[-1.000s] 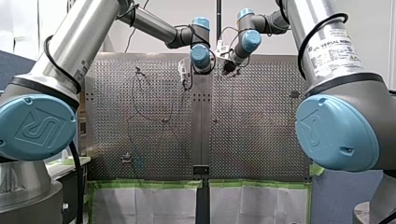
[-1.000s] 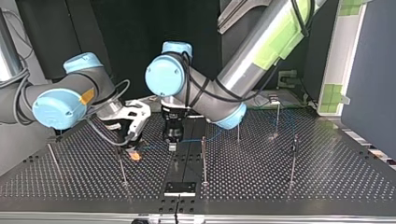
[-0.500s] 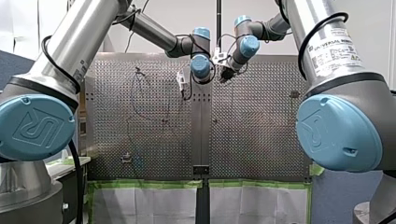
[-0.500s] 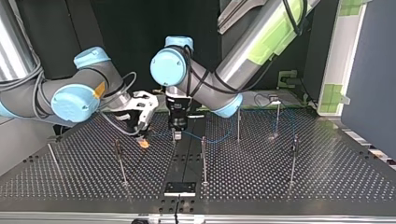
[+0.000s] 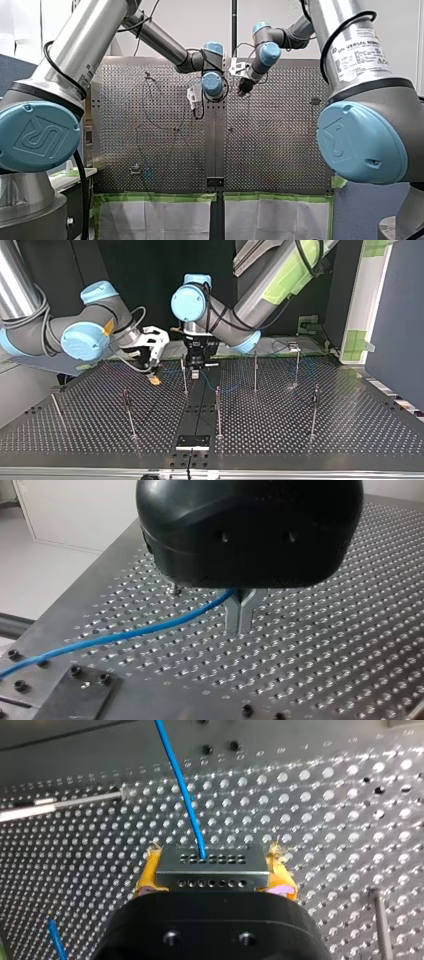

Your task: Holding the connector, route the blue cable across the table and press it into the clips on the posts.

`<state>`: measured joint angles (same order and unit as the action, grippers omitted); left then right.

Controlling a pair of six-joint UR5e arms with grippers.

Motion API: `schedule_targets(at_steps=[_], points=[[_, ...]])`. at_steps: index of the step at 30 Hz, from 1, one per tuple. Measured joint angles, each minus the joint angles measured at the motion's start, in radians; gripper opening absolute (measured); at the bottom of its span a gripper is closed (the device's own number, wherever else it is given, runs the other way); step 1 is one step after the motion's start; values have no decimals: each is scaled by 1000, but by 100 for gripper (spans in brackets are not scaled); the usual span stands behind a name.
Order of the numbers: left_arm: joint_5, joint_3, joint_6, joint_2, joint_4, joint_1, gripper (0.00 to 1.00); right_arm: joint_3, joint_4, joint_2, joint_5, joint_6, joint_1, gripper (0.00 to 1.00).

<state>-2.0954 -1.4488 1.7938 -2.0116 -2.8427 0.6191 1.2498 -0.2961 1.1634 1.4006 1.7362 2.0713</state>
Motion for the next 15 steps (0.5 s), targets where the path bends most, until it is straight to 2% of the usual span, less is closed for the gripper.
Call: schedule_targets(at_steps=[3, 7, 15], points=[[3, -26, -1, -1, 27, 3, 2, 23, 1, 7, 4, -9, -2, 0], [14, -61, -2, -1, 61, 1, 2, 55, 9, 10, 15, -32, -4, 0], [68, -125, -8, -24, 125, -6, 2, 115, 58, 10, 18, -79, -4, 0]])
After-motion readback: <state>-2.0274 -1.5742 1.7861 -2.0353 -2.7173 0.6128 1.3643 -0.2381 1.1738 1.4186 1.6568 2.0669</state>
